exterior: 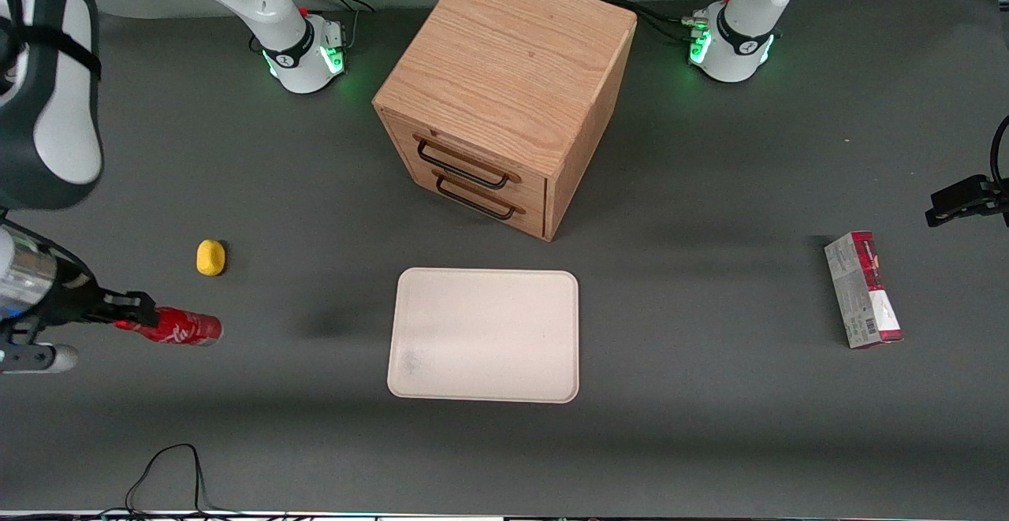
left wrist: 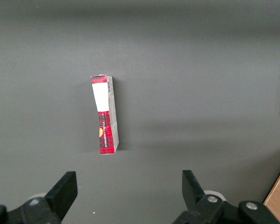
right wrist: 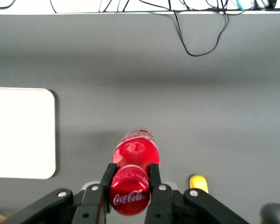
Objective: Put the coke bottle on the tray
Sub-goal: 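Lift the bottle and carry it over the white tray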
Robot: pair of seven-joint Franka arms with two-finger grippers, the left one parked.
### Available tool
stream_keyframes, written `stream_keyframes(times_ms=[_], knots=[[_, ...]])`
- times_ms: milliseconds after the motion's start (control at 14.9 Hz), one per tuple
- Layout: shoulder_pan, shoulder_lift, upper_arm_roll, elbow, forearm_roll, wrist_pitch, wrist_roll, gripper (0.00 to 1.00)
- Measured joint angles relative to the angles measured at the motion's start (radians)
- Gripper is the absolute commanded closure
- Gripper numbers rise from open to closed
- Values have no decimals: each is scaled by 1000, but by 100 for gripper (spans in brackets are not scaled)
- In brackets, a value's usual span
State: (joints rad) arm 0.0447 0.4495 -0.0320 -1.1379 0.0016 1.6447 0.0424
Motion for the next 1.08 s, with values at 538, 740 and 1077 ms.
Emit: stream_keyframes(times_ms=[538, 740, 1077], knots=[[68, 33, 367, 64, -197, -13, 466, 100], [103, 96, 378, -7, -214, 157, 525, 100], [128, 269, 378, -74, -279, 402, 578, 100]])
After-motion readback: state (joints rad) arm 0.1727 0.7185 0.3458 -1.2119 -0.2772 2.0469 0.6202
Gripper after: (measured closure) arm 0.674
